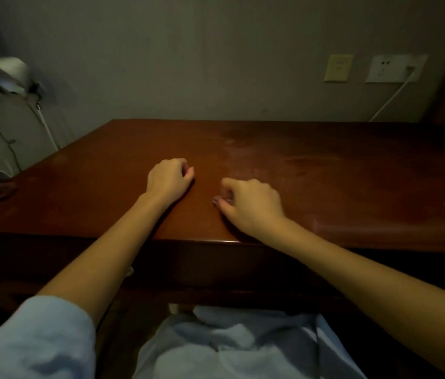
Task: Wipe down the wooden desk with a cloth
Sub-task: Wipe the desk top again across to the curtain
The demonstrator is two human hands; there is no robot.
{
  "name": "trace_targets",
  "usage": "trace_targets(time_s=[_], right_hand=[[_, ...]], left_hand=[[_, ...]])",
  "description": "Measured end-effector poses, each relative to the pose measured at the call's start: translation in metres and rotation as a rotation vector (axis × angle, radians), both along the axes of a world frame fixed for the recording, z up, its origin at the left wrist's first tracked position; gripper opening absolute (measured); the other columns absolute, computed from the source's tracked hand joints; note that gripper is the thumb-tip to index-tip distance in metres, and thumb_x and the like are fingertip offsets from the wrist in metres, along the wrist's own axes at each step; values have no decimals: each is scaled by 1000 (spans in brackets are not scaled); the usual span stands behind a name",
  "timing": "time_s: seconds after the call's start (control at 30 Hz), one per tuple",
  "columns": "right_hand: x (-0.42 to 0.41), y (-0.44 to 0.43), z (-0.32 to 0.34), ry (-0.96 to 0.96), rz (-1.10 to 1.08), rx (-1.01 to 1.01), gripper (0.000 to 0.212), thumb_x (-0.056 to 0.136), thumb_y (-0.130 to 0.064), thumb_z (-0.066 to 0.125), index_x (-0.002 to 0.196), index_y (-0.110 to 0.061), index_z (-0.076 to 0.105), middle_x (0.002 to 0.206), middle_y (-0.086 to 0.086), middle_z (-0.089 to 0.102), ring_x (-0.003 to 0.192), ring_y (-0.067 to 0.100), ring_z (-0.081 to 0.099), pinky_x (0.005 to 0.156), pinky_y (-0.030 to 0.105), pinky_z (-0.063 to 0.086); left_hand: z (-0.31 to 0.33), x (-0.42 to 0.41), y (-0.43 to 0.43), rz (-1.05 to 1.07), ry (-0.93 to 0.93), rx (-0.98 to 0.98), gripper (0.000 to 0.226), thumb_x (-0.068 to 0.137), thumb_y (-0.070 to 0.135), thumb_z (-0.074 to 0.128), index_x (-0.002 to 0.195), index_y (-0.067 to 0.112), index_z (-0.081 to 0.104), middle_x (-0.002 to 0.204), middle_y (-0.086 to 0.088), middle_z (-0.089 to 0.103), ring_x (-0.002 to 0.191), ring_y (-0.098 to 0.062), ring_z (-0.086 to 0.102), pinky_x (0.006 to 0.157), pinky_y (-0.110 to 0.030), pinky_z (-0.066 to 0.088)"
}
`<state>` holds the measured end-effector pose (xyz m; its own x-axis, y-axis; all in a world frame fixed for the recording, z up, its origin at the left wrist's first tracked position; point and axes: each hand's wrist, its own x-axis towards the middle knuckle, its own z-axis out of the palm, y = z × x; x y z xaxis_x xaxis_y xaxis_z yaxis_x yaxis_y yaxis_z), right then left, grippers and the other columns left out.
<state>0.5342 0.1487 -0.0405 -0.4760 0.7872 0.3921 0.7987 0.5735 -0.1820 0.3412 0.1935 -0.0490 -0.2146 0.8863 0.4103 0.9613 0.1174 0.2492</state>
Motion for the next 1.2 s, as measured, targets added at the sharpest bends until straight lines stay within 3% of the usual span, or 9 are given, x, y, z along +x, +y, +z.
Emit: trace_targets(time_s=[0.1, 0.2, 0.43, 0.6, 0.7, 0.87, 1.0, 1.1, 1.2], right_hand=[[-66, -23, -3, -9, 156, -36, 19, 91, -36, 52, 101, -23, 61, 94, 5, 65, 91, 30, 62, 65, 31, 36], [-44, -45, 1, 12, 311, -68, 14, 90, -41, 52, 82, -29, 52, 78, -4, 59, 79, 24, 62, 59, 29, 40], [55, 36, 2, 15, -188, -56, 37, 89, -47, 55, 121, -29, 58, 98, -4, 68, 98, 27, 64, 81, 38, 54], [-34, 10, -2, 24, 71, -13, 14, 85, -43, 55, 86, -29, 54, 89, -1, 68, 87, 28, 63, 67, 31, 43], [-8, -31, 3, -15, 297, -43, 27, 87, -46, 55, 78, -21, 48, 71, -5, 60, 68, 17, 57, 54, 30, 40], [46, 43, 5, -4, 17, -58, 19, 86, -50, 57, 84, -31, 55, 75, -11, 59, 78, 19, 65, 65, 32, 52], [-19, 83, 6, 4, -67, -11, 29, 90, -45, 54, 111, -26, 61, 96, -4, 68, 92, 21, 65, 72, 29, 50], [-50, 63, 5, 32, 100, -4, 11, 85, -41, 56, 87, -30, 57, 81, -8, 65, 82, 21, 65, 65, 28, 46], [-17, 28, 7, 21, 425, -59, 22, 85, -42, 56, 73, -30, 42, 69, -8, 59, 66, 14, 59, 55, 29, 43]], left_hand=[[3, -1, -6, 3, -49, -18, 23, 97, 33, 48, 89, 15, 61, 80, -1, 58, 75, -19, 55, 62, -30, 35], [2, -2, -8, 15, -58, 10, 25, 96, 35, 48, 88, 16, 63, 83, -5, 63, 78, -24, 58, 63, -31, 37], [1, 0, -8, -10, -34, 1, 25, 98, 35, 46, 87, 18, 61, 78, 1, 59, 77, -22, 60, 64, -32, 45], [1, -1, -12, 6, -66, 0, 26, 96, 35, 47, 85, 17, 61, 83, -5, 64, 83, -29, 62, 68, -34, 47], [2, -1, -11, 16, -26, 4, 25, 97, 34, 47, 83, 17, 58, 82, -4, 61, 78, -26, 58, 64, -32, 39], [0, 3, -6, -18, 41, 17, 25, 98, 34, 45, 90, 16, 60, 77, 1, 55, 69, -17, 52, 59, -30, 40], [-4, 0, -4, -14, 9, 10, 24, 97, 36, 47, 89, 17, 61, 80, 0, 61, 75, -19, 61, 67, -35, 55], [-5, -2, -2, -17, -13, 12, 22, 96, 35, 47, 85, 19, 59, 79, 0, 61, 74, -20, 61, 69, -38, 55], [-4, -4, 7, -26, 33, 5, 24, 97, 34, 45, 81, 19, 55, 75, 1, 57, 71, -20, 58, 62, -32, 49]])
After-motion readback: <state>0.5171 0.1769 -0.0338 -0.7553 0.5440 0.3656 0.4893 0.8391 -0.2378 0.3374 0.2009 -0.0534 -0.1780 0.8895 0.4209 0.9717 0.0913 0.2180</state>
